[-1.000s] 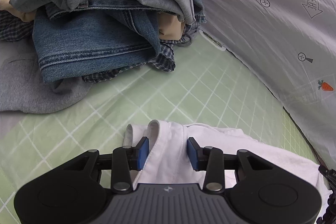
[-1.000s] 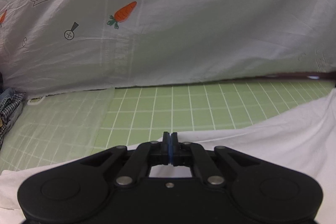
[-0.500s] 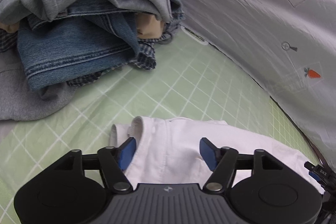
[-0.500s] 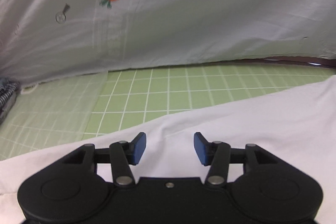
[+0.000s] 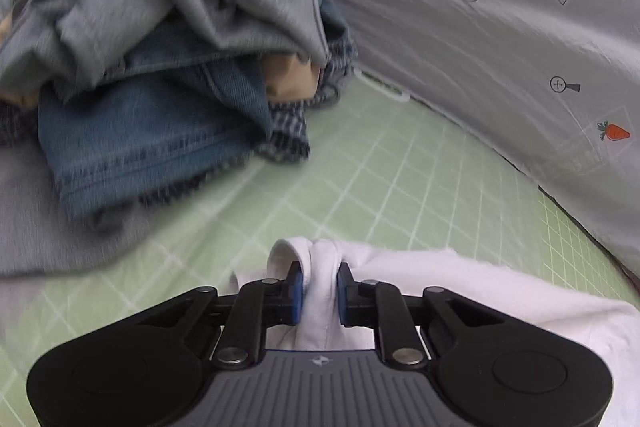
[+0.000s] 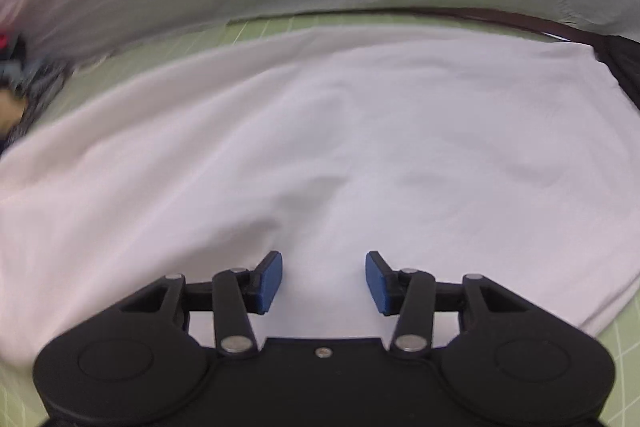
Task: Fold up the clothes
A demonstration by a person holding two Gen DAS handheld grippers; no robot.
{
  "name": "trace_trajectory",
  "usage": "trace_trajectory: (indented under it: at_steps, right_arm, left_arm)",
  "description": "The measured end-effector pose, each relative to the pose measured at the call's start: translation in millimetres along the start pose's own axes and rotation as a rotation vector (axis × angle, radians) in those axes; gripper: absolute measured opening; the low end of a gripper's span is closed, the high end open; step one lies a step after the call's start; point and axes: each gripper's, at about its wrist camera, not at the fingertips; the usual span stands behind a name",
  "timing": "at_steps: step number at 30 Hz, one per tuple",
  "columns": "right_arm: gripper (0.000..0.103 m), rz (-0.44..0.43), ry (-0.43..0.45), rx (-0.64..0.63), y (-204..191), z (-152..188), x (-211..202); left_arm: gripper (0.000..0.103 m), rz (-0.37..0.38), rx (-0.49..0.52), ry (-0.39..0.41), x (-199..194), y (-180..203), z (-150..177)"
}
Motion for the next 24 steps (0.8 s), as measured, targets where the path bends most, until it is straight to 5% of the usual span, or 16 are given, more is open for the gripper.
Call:
trace_trajectory:
  at_steps: [4, 7, 11, 24]
  right_arm:
    - [0.053, 0.028, -0.013, 0.016, 3.6, 1.7, -3.7]
    - [0.068, 0.073, -0.034, 0.059, 13.4, 4.7, -6.6]
    - [0.077, 0.124, -0.058, 0.117, 26.5, 10.2, -9.9]
    - [0.084, 0.144, -0.076, 0.156, 37.6, 13.8, -6.4]
  left_arm:
    - [0.019, 0.002, -0.009, -0.009, 4.5, 3.8, -10.4]
    - [0.029, -0.003, 0.023, 0.006, -3.6, 9.1, -9.4]
    - [0.065, 0.028, -0.022, 0.001, -26.4, -0.5, -3.7]
    - [0.076, 0.061, -0.294, -0.155, -52.2, -44.5, 49.0]
Point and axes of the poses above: each gripper's, at about its wrist camera, not at the fingertips, and x roughly the way its jaws point, y to its right, z to its underside, and after that the axes turned 5 degrees about -x, right-handed
